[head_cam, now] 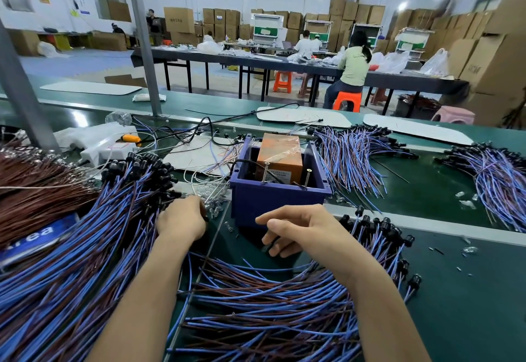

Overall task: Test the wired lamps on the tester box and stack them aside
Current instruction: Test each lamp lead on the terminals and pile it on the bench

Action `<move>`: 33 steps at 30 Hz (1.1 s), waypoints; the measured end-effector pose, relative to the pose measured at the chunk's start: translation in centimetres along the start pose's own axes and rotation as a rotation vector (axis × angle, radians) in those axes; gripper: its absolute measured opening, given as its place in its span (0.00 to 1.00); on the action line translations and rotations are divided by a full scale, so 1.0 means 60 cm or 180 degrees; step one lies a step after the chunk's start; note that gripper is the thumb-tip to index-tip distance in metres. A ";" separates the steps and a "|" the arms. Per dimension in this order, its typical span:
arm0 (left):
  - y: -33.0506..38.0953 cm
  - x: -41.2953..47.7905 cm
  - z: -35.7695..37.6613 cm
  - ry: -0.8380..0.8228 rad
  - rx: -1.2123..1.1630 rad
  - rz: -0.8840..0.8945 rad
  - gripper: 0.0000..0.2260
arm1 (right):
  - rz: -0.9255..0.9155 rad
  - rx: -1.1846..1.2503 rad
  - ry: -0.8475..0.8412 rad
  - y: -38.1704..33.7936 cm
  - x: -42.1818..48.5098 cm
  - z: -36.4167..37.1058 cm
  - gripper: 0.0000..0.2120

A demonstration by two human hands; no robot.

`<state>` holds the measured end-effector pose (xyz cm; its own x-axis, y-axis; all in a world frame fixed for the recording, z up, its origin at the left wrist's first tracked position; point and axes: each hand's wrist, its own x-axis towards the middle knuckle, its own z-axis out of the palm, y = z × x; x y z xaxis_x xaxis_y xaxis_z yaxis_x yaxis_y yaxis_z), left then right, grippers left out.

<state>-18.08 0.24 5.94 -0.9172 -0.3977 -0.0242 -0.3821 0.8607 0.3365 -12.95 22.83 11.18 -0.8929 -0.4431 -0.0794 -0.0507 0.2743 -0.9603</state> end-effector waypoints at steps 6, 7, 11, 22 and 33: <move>0.005 -0.008 -0.074 0.0092 -0.1402 0.0142 0.05 | -0.0075 0.0031 0.0080 0.000 0.000 0.004 0.09; 0.008 -0.017 -0.090 0.0113 -0.1632 0.0226 0.06 | -0.0126 0.0044 0.0084 -0.002 0.000 0.006 0.09; 0.038 -0.072 -0.134 -0.0266 -0.2700 0.1118 0.05 | -0.0376 0.0245 -0.0221 -0.011 -0.002 0.015 0.11; 0.089 -0.124 -0.137 -0.1191 -0.3283 0.1740 0.16 | -0.0850 0.1704 0.0157 -0.021 -0.004 -0.001 0.14; 0.041 -0.084 -0.127 -0.1550 -0.1709 0.1753 0.05 | -0.0189 0.2712 0.2434 0.007 -0.016 -0.084 0.15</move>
<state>-13.53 1.92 14.04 -0.9472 0.3093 -0.0842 0.1165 0.5770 0.8084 -14.37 27.65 12.22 -0.9522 0.2788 -0.1246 -0.0429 -0.5260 -0.8494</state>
